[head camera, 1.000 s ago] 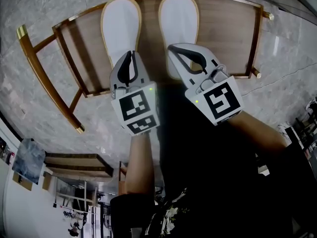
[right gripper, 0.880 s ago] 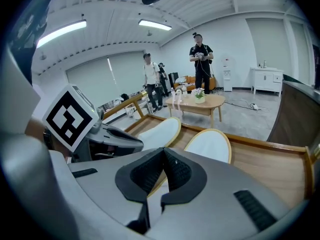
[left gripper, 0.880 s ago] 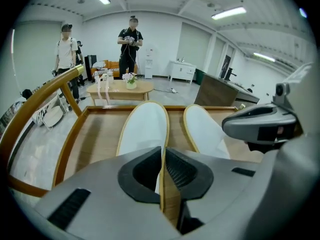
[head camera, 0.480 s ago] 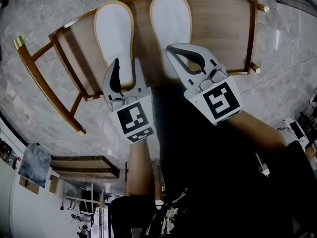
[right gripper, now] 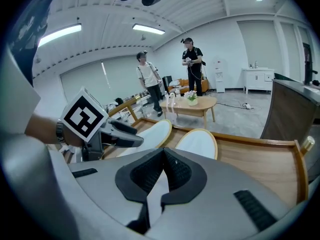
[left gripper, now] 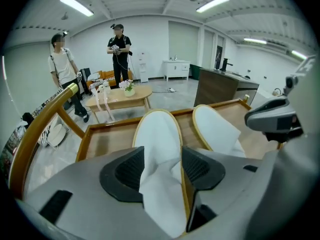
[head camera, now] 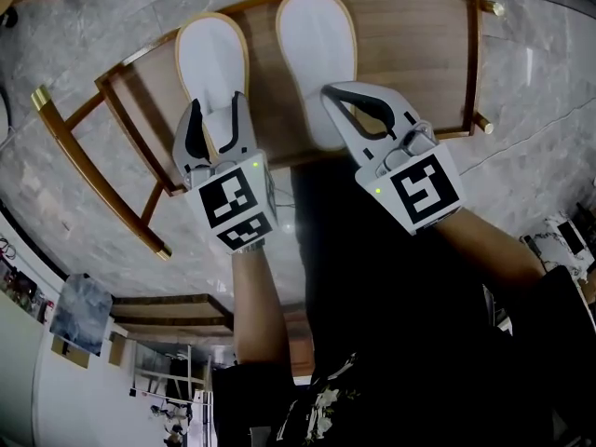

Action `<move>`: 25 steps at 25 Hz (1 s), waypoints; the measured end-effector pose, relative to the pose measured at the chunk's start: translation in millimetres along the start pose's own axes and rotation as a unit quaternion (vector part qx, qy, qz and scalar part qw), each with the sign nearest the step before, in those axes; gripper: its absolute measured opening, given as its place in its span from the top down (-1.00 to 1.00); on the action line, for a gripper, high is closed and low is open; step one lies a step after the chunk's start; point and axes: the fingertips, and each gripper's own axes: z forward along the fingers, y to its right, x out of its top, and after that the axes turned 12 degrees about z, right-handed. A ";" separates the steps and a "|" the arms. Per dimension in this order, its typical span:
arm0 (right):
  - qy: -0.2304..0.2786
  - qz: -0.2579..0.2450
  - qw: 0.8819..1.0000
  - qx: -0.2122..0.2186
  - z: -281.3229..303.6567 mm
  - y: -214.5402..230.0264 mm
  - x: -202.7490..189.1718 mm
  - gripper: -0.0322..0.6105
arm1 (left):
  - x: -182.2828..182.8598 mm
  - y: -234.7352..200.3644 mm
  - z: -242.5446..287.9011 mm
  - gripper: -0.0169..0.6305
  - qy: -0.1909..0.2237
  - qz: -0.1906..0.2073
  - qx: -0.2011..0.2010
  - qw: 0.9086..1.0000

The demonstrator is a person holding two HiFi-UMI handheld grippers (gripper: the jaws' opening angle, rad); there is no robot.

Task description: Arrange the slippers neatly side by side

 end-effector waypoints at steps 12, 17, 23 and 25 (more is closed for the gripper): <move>0.012 0.012 1.000 -0.010 -4.5 7.0 0.4 0.90 | -1.3 -4.7 2.9 0.85 0.002 -0.101 -0.007 0.995; 0.018 0.013 1.000 -0.011 -6.0 5.0 3.0 0.90 | 4.5 6.2 0.9 0.85 0.007 -0.123 -0.022 0.992; 0.021 0.016 1.000 -0.014 -9.0 7.1 1.2 0.90 | 5.1 22.8 1.3 0.85 0.005 -0.135 -0.040 0.990; 0.021 0.017 1.000 -0.016 -10.7 8.1 -0.2 0.90 | 4.0 29.7 3.4 0.85 0.002 -0.153 -0.054 0.987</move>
